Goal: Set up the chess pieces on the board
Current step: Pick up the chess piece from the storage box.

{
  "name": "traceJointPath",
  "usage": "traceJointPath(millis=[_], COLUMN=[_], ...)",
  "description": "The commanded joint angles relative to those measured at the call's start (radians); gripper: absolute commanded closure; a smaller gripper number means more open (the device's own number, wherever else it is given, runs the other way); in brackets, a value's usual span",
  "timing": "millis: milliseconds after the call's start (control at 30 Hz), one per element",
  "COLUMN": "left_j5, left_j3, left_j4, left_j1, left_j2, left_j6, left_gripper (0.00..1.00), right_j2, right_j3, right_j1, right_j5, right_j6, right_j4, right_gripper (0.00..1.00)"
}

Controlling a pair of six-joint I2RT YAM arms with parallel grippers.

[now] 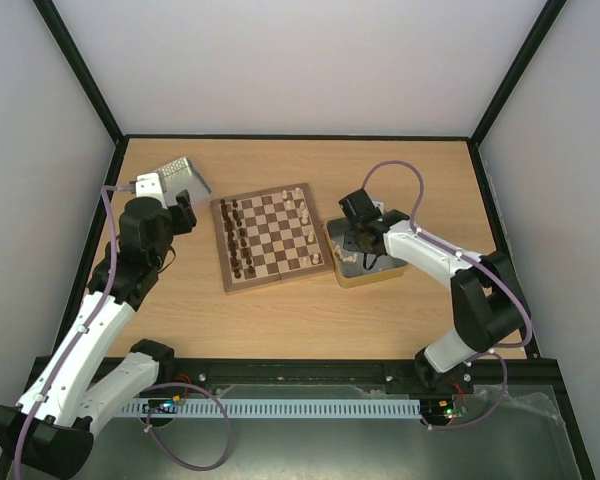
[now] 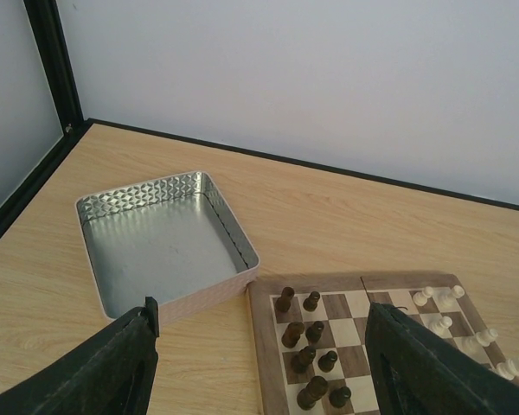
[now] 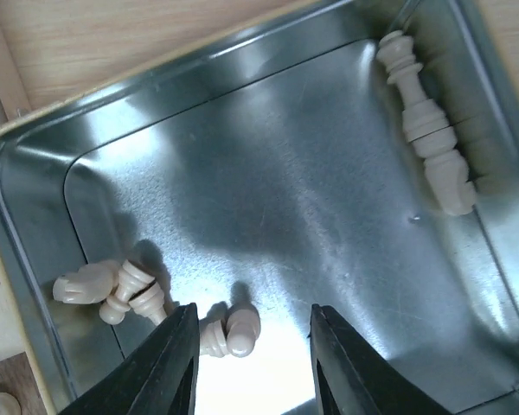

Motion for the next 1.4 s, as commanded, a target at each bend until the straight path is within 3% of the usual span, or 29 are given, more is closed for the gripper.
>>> traceJointPath(millis=[0, 267, 633, 933, 1167, 1367], left_j5=[0.004, 0.009, 0.006, 0.005, 0.005, 0.004], left_j3=[-0.005, -0.006, -0.006, -0.005, -0.006, -0.006], left_j4=[0.023, 0.023, 0.026, 0.024, 0.025, 0.024], left_j1=[0.009, 0.01, 0.009, 0.01, 0.011, 0.01], left_j2=[0.002, 0.007, 0.008, 0.007, 0.004, 0.004], left_j6=[0.008, 0.009, 0.014, 0.013, 0.013, 0.013], left_gripper=[0.32, 0.32, 0.32, 0.32, 0.32, 0.32], right_j2=[0.025, 0.105, 0.136, 0.111, 0.039, -0.017], right_j3=[-0.023, -0.029, -0.059, -0.057, -0.02, 0.014], right_j1=[0.004, 0.004, 0.004, 0.004, 0.004, 0.004], right_j5=[-0.06, -0.049, -0.053, -0.031, 0.083, 0.083], right_j6=[0.023, 0.061, 0.082, 0.097, 0.096, 0.077], right_j4=[0.079, 0.086, 0.079, 0.079, 0.06, 0.073], right_gripper=[0.66, 0.76, 0.78, 0.98, 0.98, 0.98])
